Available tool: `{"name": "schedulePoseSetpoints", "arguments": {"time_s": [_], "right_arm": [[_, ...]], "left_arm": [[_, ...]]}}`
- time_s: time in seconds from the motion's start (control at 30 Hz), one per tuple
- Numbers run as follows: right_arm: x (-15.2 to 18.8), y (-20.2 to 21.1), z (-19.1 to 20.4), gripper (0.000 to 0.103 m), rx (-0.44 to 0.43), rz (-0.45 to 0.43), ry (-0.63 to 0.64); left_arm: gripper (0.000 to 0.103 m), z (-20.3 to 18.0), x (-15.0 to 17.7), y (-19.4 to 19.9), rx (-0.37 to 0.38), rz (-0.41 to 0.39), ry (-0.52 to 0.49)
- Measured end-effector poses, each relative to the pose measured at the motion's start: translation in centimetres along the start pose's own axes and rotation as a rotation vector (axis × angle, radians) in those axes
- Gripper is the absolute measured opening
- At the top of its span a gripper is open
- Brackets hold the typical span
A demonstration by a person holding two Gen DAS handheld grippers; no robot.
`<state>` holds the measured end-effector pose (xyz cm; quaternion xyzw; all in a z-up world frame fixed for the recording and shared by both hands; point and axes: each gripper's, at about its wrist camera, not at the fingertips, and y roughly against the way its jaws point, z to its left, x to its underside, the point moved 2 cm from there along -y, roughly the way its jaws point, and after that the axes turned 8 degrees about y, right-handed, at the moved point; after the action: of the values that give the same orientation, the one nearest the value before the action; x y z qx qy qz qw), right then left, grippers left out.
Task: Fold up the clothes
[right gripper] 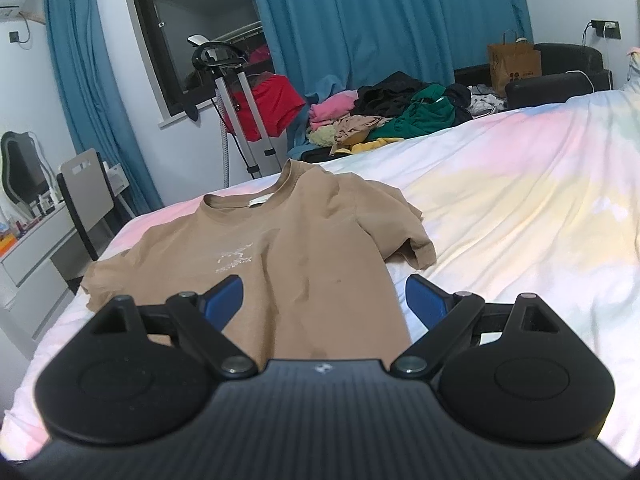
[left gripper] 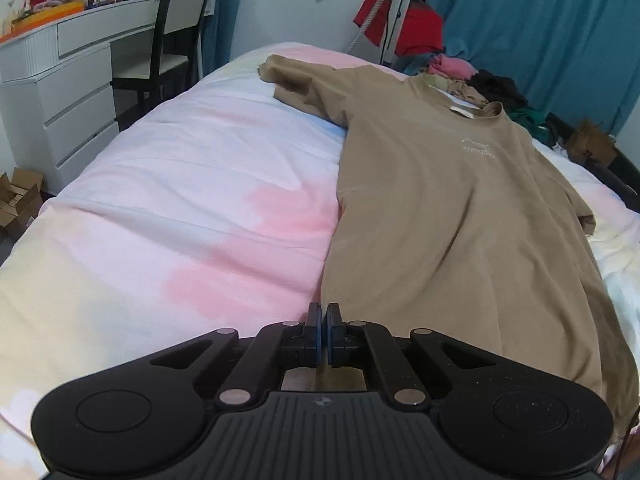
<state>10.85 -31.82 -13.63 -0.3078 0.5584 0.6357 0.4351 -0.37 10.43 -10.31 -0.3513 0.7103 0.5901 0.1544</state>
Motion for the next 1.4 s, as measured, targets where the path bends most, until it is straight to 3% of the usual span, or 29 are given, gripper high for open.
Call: {"name": "schedulePoseSetpoints", "arguments": {"time_s": [0.1,0.2,0.27,0.37,0.47,0.7,0.93,1.07,1.2,1.4], "right_arm": [[0.0,-0.1,0.1,0.090,-0.005,0.001,0.000],[0.0,-0.3,0.2,0.090,-0.010,0.003,-0.001],[-0.1,-0.3,0.2,0.090,-0.012,0.001,0.000],[-0.2,-0.4,0.1,0.090,-0.019,-0.002,-0.013],[-0.5,-1.7,-1.5,0.090,-0.073,-0.003,-0.143],[-1.5,-4.6,-5.2,0.090,-0.200,-0.006,-0.446],[0.2,-11.4,-11.2,0.092,-0.296,0.058,-0.868],[2.2,-15.3,-13.7,0.092,-0.284,0.068,-1.047],[2.5,-19.0,-13.7,0.092,-0.298,0.076,-1.031],[1.2,-22.7,-13.9,0.090,-0.238,-0.028,-1.010]], "left_arm": [[0.011,-0.1,-0.2,0.3,0.001,-0.011,0.003],[0.032,-0.2,-0.4,0.6,0.003,-0.022,0.006],[0.051,-0.3,-0.6,1.0,-0.002,-0.044,-0.001],[0.064,-0.8,-0.9,1.9,-0.014,-0.098,-0.027],[0.081,-1.4,-1.2,2.9,-0.021,-0.169,-0.049],[0.086,-3.0,-1.0,4.0,0.023,-0.271,-0.071],[0.089,-3.8,-1.1,2.6,0.055,-0.286,-0.056],[0.089,-3.8,-1.3,1.0,0.067,-0.268,-0.043],[0.089,-3.7,-1.4,-0.6,0.072,-0.246,-0.034],[0.089,-3.9,-1.5,-2.5,0.077,-0.224,-0.044]]}}
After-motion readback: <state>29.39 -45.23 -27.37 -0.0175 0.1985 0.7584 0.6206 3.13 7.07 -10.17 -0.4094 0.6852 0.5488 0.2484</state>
